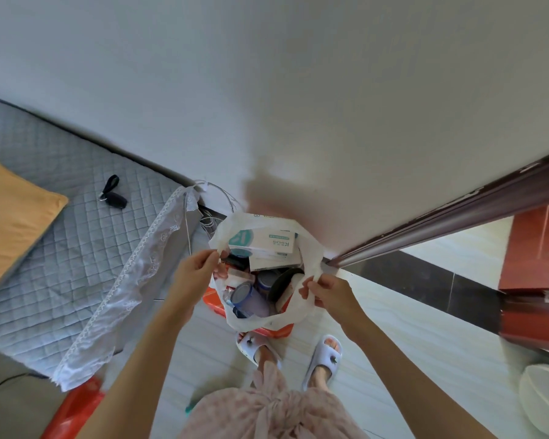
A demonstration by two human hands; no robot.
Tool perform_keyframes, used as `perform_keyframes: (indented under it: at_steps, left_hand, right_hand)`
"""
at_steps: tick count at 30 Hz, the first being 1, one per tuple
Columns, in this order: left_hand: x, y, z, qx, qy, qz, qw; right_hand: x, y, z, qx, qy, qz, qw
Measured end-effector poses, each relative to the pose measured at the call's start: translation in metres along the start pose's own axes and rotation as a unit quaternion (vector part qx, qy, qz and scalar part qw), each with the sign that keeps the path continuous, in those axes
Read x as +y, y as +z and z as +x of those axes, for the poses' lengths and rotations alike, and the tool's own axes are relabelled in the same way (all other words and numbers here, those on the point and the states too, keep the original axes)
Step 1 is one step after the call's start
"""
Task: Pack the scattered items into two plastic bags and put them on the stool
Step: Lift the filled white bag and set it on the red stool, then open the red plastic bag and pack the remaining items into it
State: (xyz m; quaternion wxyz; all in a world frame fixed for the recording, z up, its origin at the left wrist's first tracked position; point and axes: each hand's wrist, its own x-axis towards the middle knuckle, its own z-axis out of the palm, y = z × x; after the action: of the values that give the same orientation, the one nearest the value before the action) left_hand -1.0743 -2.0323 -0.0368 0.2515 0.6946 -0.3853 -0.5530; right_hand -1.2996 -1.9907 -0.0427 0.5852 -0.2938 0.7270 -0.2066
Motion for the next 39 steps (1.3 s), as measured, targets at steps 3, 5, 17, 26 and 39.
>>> perform_keyframes:
  at_steps: [3, 5, 17, 26, 39]
  left_hand:
    - [-0.006, 0.003, -0.009, 0.014, -0.010, 0.003, 1.000]
    - [-0.009, 0.004, -0.015, 0.020, -0.002, 0.034, 0.999]
    - [-0.032, 0.021, -0.084, 0.122, 0.168, 0.390, 0.897]
    - [-0.121, 0.118, -0.216, 0.323, -0.032, 0.275, 0.905]
    - [-0.226, 0.248, -0.447, 0.510, -0.206, 0.096, 0.830]
  right_hand:
    - [0.006, 0.000, -0.002, -0.008, 0.017, -0.013, 1.000]
    - [0.009, -0.001, -0.004, -0.009, 0.021, -0.030, 0.999]
    - [-0.004, -0.033, -0.021, 0.022, -0.329, -0.431, 0.840]
    - [0.033, -0.054, -0.040, -0.167, -0.484, -0.550, 0.660]
    - [0.169, -0.015, -0.174, -0.387, -0.539, -0.615, 0.427]
